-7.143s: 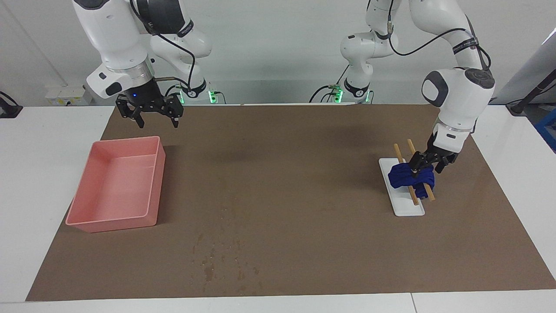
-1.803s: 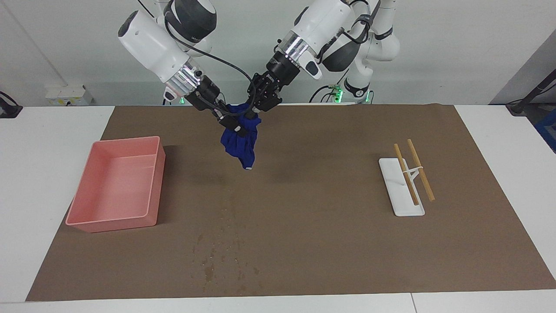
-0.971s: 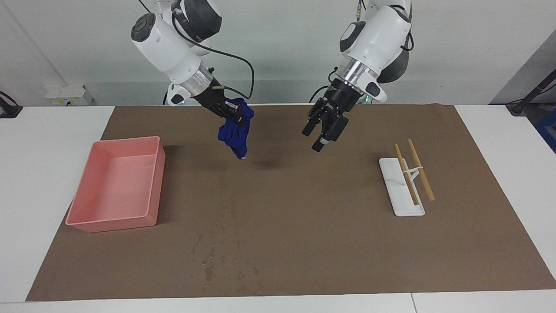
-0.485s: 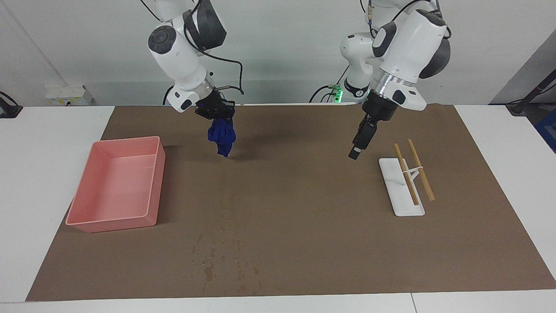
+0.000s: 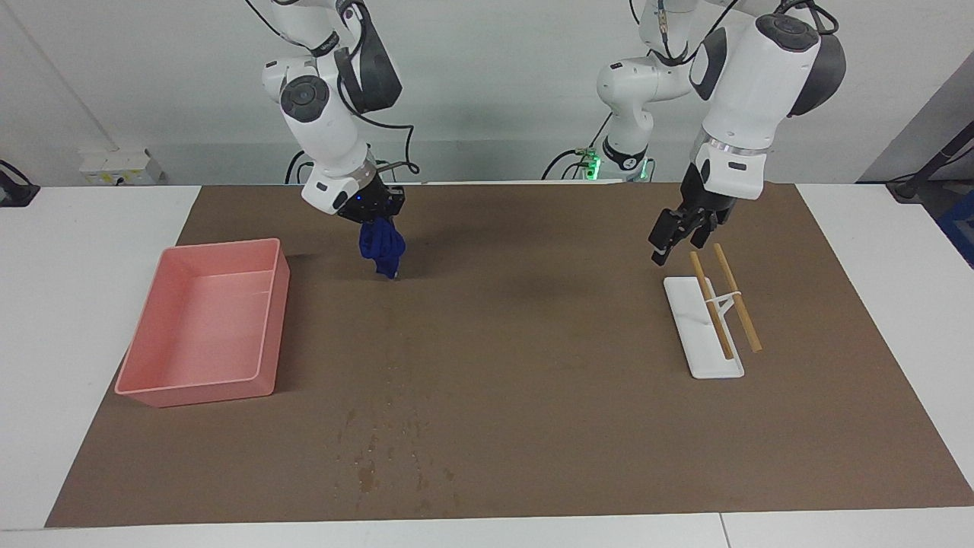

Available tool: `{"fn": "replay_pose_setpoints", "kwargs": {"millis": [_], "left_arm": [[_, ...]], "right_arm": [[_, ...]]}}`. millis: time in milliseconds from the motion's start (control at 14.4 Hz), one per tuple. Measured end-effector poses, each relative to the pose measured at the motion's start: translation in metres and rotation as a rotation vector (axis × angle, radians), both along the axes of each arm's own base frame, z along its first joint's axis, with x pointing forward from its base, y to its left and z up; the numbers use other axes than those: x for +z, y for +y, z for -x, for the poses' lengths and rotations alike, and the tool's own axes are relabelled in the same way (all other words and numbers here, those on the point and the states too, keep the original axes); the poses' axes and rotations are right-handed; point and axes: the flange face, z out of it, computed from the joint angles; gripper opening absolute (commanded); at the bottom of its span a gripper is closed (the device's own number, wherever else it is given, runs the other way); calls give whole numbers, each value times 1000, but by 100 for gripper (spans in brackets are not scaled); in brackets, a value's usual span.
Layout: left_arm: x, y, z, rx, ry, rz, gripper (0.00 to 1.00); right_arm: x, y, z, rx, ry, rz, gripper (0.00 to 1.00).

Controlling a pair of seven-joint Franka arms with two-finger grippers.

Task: Wipe water with towel using both arms
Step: 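Lower the towel with the right gripper while the left gripper withdraws, then wipe the towel across the water droplets with the right gripper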

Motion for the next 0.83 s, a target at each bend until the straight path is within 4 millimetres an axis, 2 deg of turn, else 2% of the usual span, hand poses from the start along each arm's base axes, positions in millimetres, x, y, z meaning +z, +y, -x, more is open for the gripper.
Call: {"fn": "replay_pose_setpoints", "kwargs": {"millis": [69, 208, 416, 555, 832], "left_arm": [[2, 15, 1, -77, 21, -21, 100], [21, 49, 5, -202, 77, -45, 100], [59, 81, 18, -363, 132, -58, 100], [69, 85, 22, -392, 136, -60, 100], [61, 83, 25, -397, 170, -56, 100]], "right_arm": [[-19, -1, -4, 3, -9, 7, 0], [-53, 0, -16, 2, -21, 9, 0], [-81, 1, -29, -10, -47, 3, 0], [-86, 1, -35, -18, -81, -3, 0], [-101, -6, -51, -50, -150, -15, 0]]}}
